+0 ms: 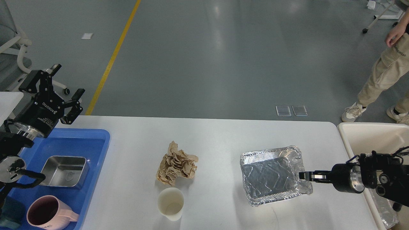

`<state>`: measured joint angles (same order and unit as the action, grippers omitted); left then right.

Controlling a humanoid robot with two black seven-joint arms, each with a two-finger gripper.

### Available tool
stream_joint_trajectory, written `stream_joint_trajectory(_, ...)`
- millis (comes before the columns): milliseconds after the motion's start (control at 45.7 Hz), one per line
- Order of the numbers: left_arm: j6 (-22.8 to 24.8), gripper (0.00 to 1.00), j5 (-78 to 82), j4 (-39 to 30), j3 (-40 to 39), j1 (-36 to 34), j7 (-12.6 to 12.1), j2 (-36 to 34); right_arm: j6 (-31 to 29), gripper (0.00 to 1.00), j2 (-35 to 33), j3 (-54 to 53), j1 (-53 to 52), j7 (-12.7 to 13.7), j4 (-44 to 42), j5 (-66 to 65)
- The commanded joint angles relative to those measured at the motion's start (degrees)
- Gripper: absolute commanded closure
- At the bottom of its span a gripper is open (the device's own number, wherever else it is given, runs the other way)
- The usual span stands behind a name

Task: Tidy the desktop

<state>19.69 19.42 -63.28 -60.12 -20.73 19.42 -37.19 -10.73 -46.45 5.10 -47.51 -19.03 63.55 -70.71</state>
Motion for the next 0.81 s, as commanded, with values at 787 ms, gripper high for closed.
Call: stream_joint_trajectory(787,-0.3,0.03,0.7,0.0,0.5,0.0,-0.2,-0.1,-8.0,0.97,-6.9,3.1,-17.2,1.4,9.4,8.0)
